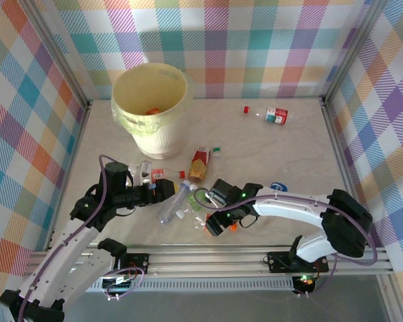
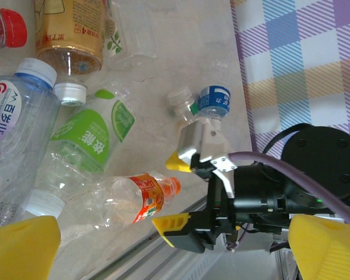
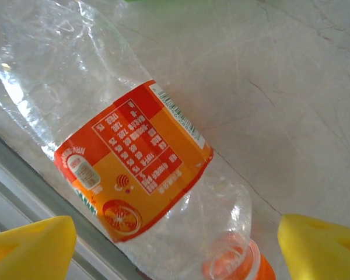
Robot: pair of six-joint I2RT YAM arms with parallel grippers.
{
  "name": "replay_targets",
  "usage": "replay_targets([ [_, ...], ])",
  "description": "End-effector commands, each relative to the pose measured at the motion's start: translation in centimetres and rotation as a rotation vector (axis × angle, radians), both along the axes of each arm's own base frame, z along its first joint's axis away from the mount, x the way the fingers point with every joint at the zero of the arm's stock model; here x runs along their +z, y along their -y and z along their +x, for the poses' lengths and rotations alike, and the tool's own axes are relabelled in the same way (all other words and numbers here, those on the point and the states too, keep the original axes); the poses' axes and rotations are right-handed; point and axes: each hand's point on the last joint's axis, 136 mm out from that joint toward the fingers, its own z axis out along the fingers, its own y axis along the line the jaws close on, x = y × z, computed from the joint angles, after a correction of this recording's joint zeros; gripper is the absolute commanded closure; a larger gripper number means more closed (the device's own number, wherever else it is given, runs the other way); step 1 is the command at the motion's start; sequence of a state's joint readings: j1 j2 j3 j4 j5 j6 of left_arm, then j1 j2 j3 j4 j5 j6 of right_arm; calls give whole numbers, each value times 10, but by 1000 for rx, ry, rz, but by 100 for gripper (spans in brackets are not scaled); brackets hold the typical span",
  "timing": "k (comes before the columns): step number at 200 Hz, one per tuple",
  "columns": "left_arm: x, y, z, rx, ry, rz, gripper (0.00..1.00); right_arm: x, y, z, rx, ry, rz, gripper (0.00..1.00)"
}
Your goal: Put the plastic bottles in the bin
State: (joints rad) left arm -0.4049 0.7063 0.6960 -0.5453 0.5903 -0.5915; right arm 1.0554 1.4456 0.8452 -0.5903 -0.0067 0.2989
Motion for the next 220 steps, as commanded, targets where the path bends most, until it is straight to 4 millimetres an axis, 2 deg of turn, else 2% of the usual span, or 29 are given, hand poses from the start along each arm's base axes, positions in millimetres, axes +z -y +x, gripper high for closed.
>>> replay_targets([
  [1,2,2,-2,-4,21,-14,0,-9,-4,0,27,12,-22,11],
  [74,1,3,1,9,30,-32,0,-31,-7,6,30,34,-107,18],
  [117,1,6,1,6,30,-32,0,-22,-10,1,41,42,-52,31],
  [155,6,12,0,-13,54,-43,0,9,-8,-1,41,89,49,36],
  [185,19,21,4,-16,107,-92,0,39,-11,-3,24,108,149,37],
  [199,31,30,7,-21,160,-143,0,54,-17,-4,12,89,214,37],
  [220,37,47,8,-54,209,-195,0,79,-30,-7,14,42,336,38],
])
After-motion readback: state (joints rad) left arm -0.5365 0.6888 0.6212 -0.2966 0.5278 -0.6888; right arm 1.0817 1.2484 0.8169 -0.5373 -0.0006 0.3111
